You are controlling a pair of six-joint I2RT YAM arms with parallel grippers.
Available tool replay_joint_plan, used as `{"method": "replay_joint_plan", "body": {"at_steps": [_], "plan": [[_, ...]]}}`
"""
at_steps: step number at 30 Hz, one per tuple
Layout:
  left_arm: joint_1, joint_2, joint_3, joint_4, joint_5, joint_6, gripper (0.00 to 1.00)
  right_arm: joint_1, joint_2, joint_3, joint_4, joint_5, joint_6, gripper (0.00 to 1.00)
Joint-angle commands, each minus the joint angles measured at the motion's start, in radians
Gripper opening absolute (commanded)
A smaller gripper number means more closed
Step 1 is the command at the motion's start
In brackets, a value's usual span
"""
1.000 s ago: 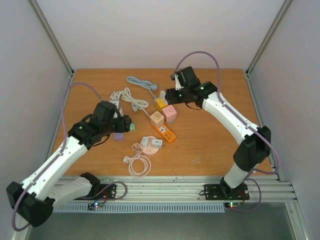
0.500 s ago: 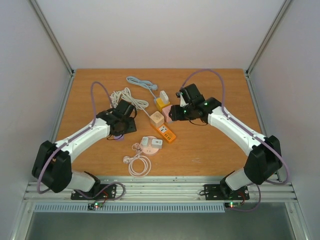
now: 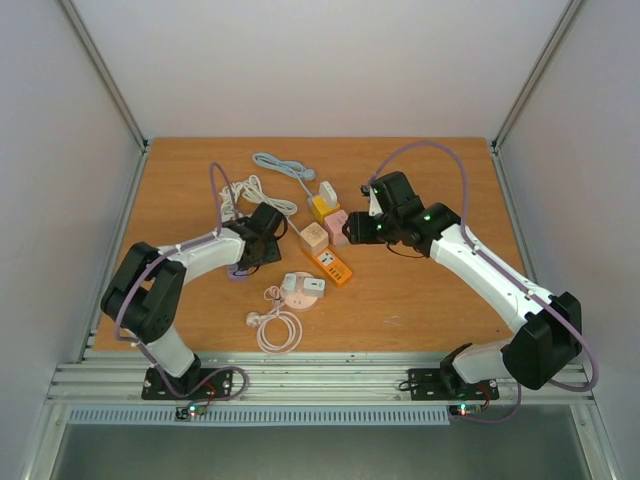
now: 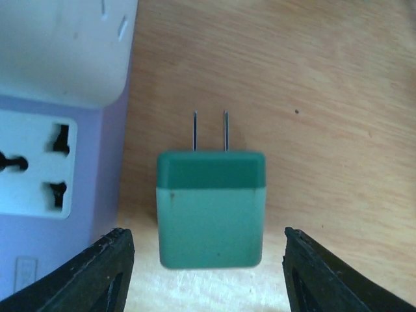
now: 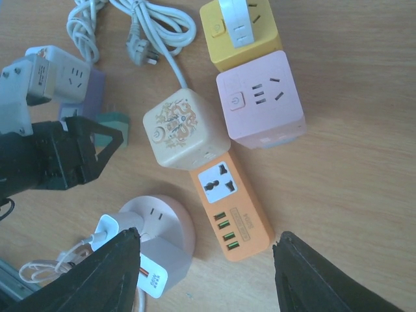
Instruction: Insert the plug
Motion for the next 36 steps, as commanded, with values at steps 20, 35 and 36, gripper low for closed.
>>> {"method": "replay_joint_plan", "body": {"at_steps": [20,35,36], "plan": [[0.029,0.017,0.064,0.1,0.023,0.041,0.3,0.014,-0.048,-0.033,0.012,0.016,0.058,0.58],[0.046,-0.476,-0.044,0.361,0.356,-0.385,0.32,0.301,-0.112,-0.055,0.216,0.317,0.098,0.65],[0.047,-0.499,-0.049,0.388,0.368,-0.439,0.32,0.318,-0.106,-0.054,0.255,0.322,0.092,0.66]]}}
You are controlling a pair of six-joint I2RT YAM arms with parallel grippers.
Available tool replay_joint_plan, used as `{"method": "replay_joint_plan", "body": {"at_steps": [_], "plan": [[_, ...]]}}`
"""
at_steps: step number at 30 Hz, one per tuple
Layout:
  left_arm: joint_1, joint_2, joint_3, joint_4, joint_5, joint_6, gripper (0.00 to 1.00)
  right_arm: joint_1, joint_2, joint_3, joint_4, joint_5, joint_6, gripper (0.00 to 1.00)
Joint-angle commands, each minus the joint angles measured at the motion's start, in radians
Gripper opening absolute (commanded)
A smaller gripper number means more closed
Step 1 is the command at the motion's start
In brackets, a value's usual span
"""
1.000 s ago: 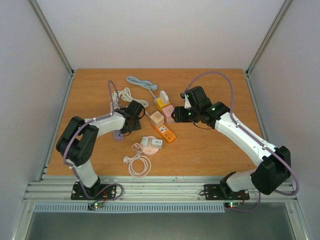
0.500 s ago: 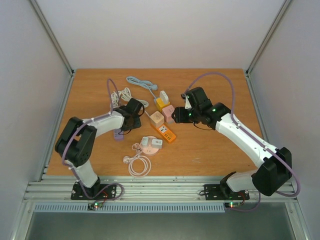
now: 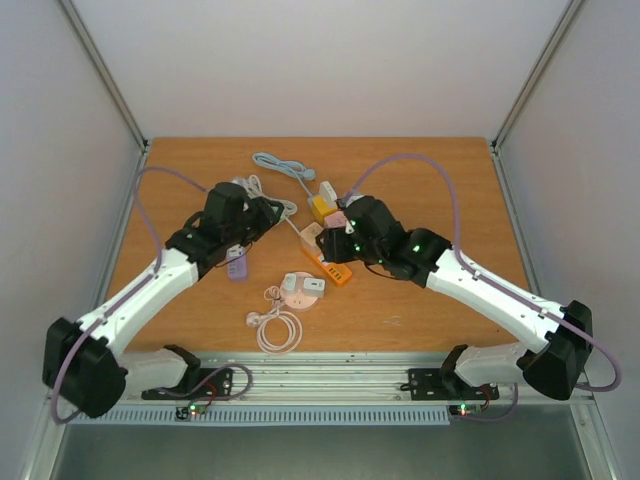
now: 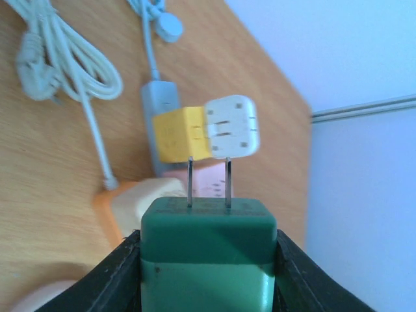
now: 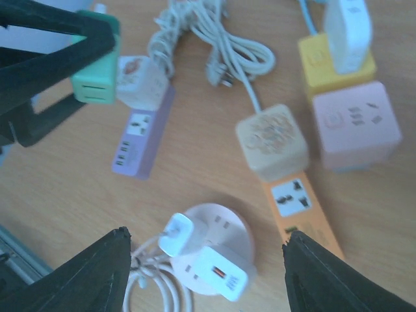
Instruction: Insert the plug
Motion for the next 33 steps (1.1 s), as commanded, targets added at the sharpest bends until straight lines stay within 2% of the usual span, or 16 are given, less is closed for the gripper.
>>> {"method": "replay_joint_plan", "body": {"at_steps": [1,7,12,21,33], "plan": [[0.006,-0.107,-0.051,0.189,0.094,-0.296,0.32,0.08,-0.008,0.001,0.19,0.123,-0.007,0.66],[0.006,-0.174,-0.057,0.251,0.156,-0.5,0.32,0.154,0.065,0.055,0.371,0.136,-0.123,0.67],[0.006,-0.242,-0.074,0.271,0.106,-0.594,0.32,0.195,0.116,0.082,0.475,0.146,-0.182,0.69],[0.006,-0.302,-0.084,0.253,0.097,-0.636,0.32,0.21,0.161,0.097,0.599,0.181,-0.192,0.69],[0.006,-0.3,-0.097,0.315,0.16,-0.708,0.34,0.209,0.242,0.171,0.637,0.213,-0.216,0.68]]}}
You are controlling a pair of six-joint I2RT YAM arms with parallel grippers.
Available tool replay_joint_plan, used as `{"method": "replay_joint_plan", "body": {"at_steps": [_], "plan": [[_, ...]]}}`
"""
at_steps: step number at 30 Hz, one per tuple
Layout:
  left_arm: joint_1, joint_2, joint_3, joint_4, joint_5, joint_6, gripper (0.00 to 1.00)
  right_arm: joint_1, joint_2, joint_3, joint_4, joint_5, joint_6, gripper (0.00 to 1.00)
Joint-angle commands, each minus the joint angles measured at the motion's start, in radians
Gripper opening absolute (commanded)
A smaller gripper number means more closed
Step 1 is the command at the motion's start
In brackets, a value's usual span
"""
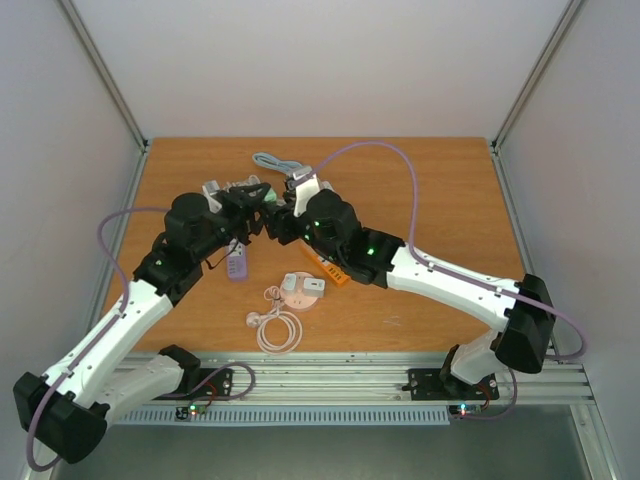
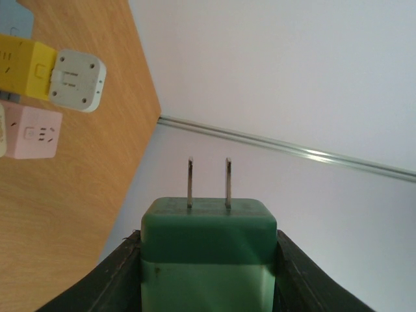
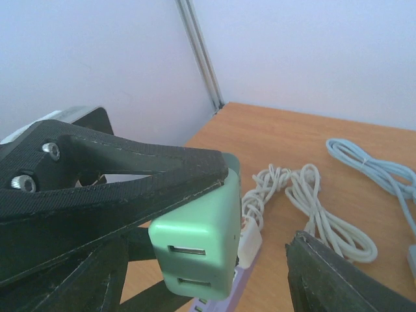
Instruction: Insert the plug
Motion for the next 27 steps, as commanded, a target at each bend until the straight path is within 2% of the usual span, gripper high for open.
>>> {"method": "replay_joint_plan", "body": {"at_steps": [1,4,6,11,14,18,21,23,27], "plan": [[0.0,-0.012,-0.003,0.104,0.046,-0.044,0.35,0.009,0.063,0.069,0.048,0.018,-0.03,0.67],[0.0,-0.02,-0.007,0.104,0.064,-0.059,0.36,0.009,0.085,0.083,0.061,0.023,-0.041,0.62],[0.0,-0.031,-0.01,0.094,0.067,-0.072,0.37,0.009,0.092,0.087,0.068,0.04,-0.045,0.55],[0.0,-0.053,-0.004,0.039,0.068,-0.09,0.42,0.009,0.088,0.089,0.069,0.054,-0.042,0.25],[0.0,-0.062,-0.004,0.027,0.065,-0.091,0.47,0.009,0.079,0.085,0.067,0.036,-0.045,0.12],[0.0,-0.076,0.018,-0.063,0.02,-0.041,0.63,0.009,0.056,0.08,0.043,0.022,-0.055,0.05],[0.0,-0.087,0.034,-0.119,-0.03,0.046,0.74,0.001,0.027,0.078,-0.03,0.002,-0.066,0.04],[0.0,-0.092,0.049,-0.159,-0.057,0.117,0.8,-0.017,0.004,0.076,-0.095,-0.034,-0.074,0.03],[0.0,-0.095,0.048,-0.19,-0.078,0.368,0.88,-0.073,-0.045,0.086,-0.277,-0.141,-0.1,0.03]]}}
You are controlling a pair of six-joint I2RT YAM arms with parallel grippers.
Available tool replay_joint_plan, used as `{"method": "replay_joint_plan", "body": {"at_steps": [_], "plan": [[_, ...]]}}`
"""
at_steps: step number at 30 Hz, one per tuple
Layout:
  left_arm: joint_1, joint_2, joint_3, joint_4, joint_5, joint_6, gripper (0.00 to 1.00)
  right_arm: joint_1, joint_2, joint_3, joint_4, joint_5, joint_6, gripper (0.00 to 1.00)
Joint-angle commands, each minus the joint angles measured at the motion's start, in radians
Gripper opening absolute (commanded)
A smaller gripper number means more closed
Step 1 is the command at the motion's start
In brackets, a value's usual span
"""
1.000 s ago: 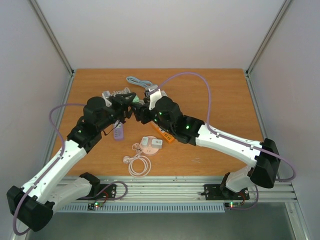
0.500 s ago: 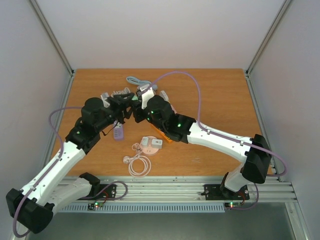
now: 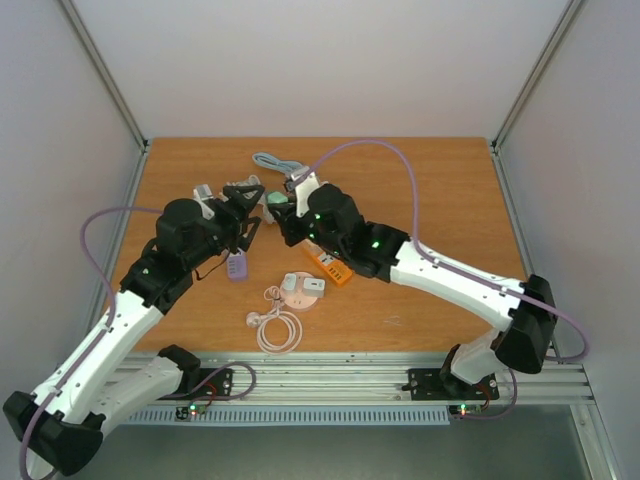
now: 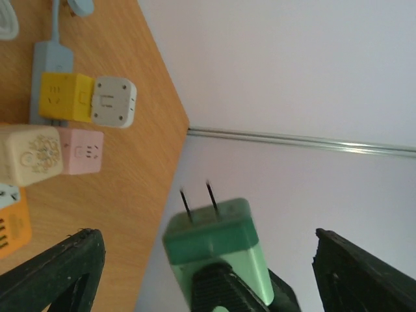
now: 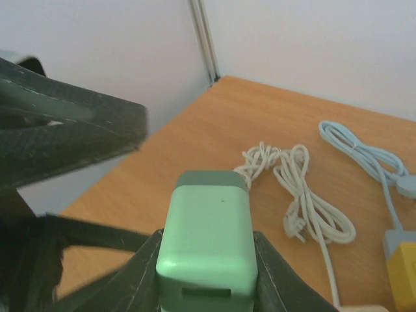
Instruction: Insert the plug
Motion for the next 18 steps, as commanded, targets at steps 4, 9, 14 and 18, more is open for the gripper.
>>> {"method": "replay_joint_plan", "body": {"at_steps": [4,9,14,18], "plan": [[-0.002,-0.019,0.01,-0.035,-0.001,0.486,0.9,-0.127,-0.085,0.096,-0.432,-0.251,-0.069,0.03],[-0.002,0.002,0.007,-0.125,0.057,0.752,0.91,-0.232,-0.056,0.211,-0.749,-0.293,-0.089,0.03],[-0.002,0.015,0.0,-0.207,0.079,0.877,0.91,-0.338,0.008,0.291,-0.927,-0.353,-0.103,0.05],[-0.002,0.004,0.0,-0.258,0.067,0.933,0.91,-0.406,0.102,0.381,-1.033,-0.384,-0.132,0.05]]}}
